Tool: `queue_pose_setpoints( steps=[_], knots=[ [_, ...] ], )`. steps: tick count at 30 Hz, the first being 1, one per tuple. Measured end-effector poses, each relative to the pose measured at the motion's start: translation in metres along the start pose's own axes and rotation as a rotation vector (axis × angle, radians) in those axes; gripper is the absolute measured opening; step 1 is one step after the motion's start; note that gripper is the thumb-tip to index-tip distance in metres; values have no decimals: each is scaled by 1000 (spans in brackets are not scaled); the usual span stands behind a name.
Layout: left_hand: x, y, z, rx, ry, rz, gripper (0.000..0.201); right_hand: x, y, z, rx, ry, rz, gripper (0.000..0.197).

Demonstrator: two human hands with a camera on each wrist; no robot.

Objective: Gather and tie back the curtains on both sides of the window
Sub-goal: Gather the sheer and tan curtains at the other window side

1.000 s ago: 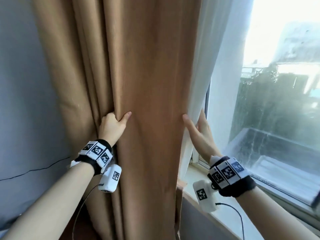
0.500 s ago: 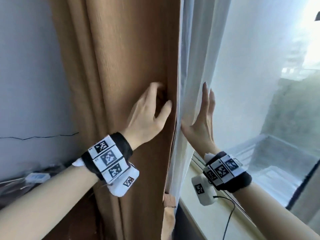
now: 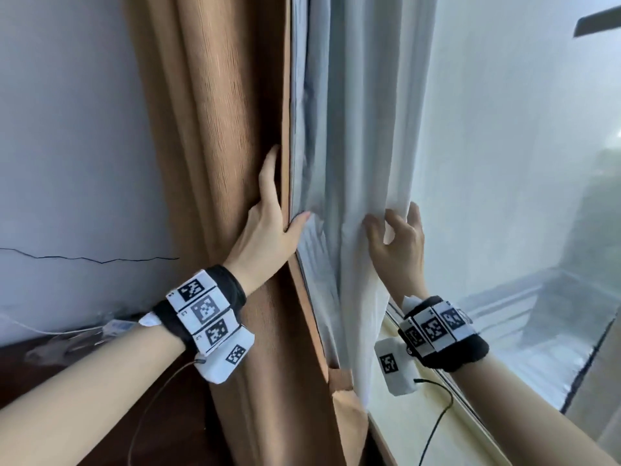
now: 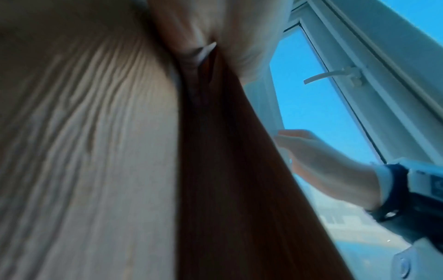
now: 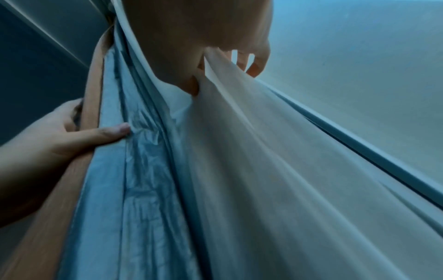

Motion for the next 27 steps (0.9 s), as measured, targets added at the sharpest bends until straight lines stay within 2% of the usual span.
queue_pose_setpoints(
  steps=[3, 5, 8, 10, 12, 14, 17, 19, 22, 24, 26, 27],
  knots=[
    [6, 6, 4, -186, -97, 7, 94, 8, 6, -9, 116, 34, 102, 29],
    [-3, 8, 6, -250, -197, -42, 87, 14, 13, -17, 199, 79, 184, 30],
    [-11, -1, 1, -179, -207, -7, 51, 19, 24, -32, 280, 93, 237, 28],
    [-17, -6, -6, -52, -215, -32, 39, 19, 28, -39, 312, 155, 233, 34],
    [-26, -7, -5, 37, -169, -132, 33, 19, 35, -47, 372, 256, 240, 40],
    [-34, -3, 5, 85, -59, -230, 36, 18, 47, -56, 486, 360, 239, 40],
    [-33, 1, 23, 126, 106, -242, 44, 3, 60, -62, 621, 427, 102, 48],
    [-31, 1, 25, 116, 84, -214, 45, -12, 63, -60, 626, 432, -18, 51],
    [-32, -2, 15, 88, -184, -130, 32, -34, 63, -58, 611, 397, -219, 54],
    [-28, 0, 10, 93, -249, -63, 30, -43, 62, -53, 547, 351, -320, 52],
    [-16, 3, 8, 57, -318, 0, 39, -42, 59, -42, 411, 218, -333, 50],
    [-9, 7, 7, 30, -350, 21, 36, -36, 56, -35, 332, 93, -283, 48]
  ],
)
Point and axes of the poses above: each hand's wrist, its own y-axis away from the middle knuckle, its own x-axis out of the back of the hand, z = x × y, the point moved 6 cm from there along -y, towards the middle knuckle
